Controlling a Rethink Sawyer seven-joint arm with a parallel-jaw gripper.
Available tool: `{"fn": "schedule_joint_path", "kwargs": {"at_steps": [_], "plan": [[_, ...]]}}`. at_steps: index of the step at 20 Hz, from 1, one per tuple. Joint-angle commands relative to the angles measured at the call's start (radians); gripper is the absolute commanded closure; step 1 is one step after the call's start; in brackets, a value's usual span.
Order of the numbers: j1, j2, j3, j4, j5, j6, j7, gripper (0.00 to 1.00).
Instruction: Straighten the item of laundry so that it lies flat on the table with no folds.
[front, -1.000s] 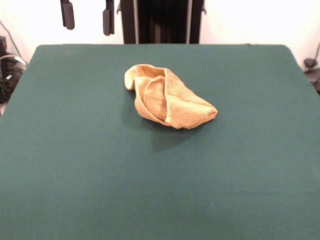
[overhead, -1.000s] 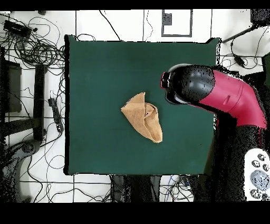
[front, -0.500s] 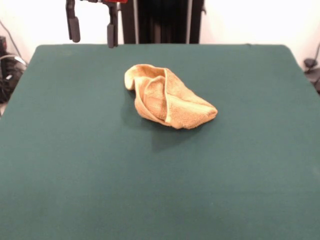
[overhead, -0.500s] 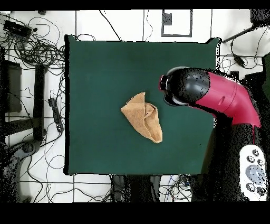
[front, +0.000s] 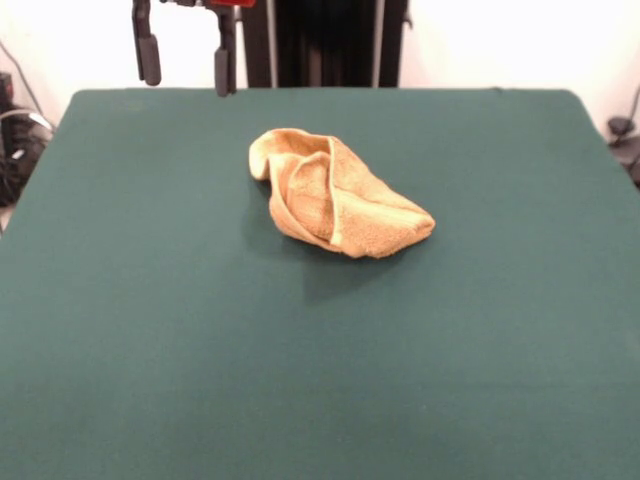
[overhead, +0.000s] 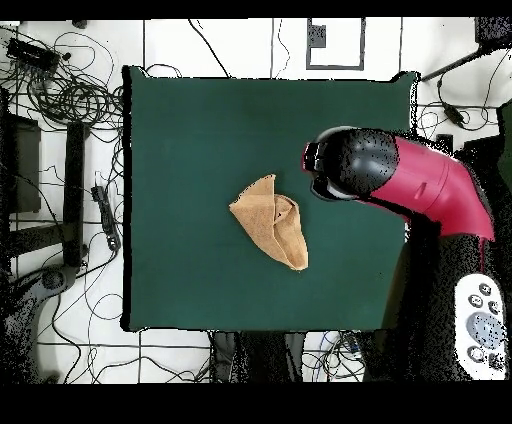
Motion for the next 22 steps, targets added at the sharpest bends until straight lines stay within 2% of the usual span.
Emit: {"fn": "schedule_joint_path", "kwargs": {"at_steps": [1,11,22], "plan": [[0.001,0.090,0.147,0.146,-0.001,-0.058,0.000,0.00],[0.007,0.102,0.146,0.132,-0.006,-0.050,0.002,0.00],[0.029,0.126,0.134,0.070,-0.005,0.005,0.025,0.00]]}}
